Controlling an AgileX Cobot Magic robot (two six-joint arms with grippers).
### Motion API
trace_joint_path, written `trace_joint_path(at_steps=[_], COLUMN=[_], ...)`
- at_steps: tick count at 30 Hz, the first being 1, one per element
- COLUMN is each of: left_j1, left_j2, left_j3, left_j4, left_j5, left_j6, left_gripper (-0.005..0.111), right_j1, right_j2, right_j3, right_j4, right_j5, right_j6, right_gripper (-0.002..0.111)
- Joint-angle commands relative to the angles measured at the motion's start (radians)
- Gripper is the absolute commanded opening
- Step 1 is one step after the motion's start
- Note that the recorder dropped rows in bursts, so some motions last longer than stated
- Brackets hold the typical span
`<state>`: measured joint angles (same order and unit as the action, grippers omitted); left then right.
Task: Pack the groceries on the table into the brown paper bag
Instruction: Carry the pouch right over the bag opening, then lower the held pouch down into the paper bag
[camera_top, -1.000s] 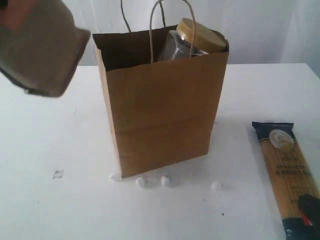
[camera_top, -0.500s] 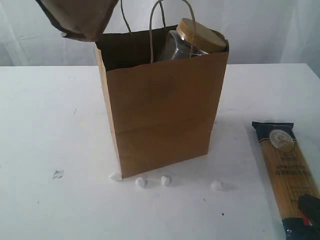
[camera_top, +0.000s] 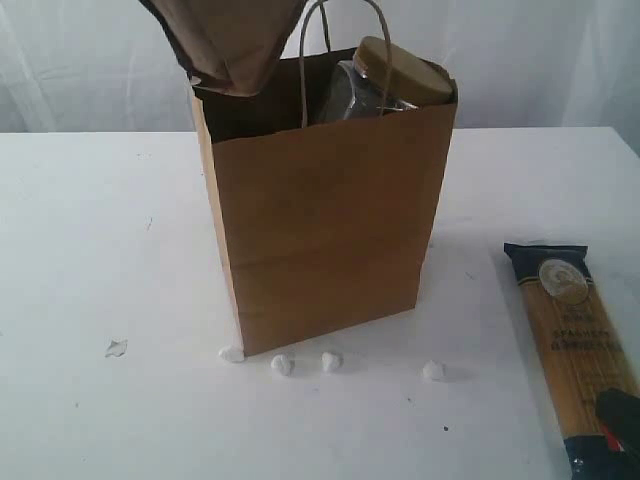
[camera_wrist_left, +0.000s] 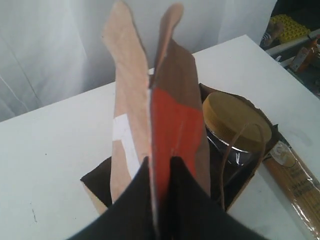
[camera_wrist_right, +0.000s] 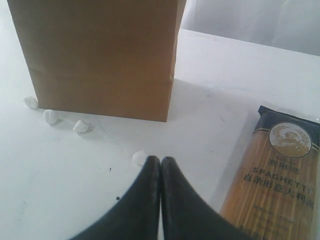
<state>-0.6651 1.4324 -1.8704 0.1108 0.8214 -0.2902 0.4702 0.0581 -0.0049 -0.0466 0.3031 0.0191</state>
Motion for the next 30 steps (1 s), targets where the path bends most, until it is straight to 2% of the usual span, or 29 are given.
trace_joint_path(at_steps=[1, 20, 30], left_j1=[-0.009, -0.009, -0.009], left_j2=[0.022, 0.092, 0.139], left_j3=[-0.014, -0.004, -0.004], left_j4=[-0.024, -0.072, -0.068], left_j5=[-0.041, 0.148, 0.167], left_j6=[0.019, 0.064, 0.084], left_gripper=[0.000, 0.000, 0.000], right_j1=[-0.008, -0.008, -0.008], right_j2=[-0.009, -0.009, -0.009], right_j3=[0.005, 0.005, 0.005], right_j4=[-0.002, -0.002, -0.002], right_j5=[-0.005, -0.005, -0.005], right_j6=[0.005, 0.005, 0.005], right_gripper=[0.000, 0.000, 0.000])
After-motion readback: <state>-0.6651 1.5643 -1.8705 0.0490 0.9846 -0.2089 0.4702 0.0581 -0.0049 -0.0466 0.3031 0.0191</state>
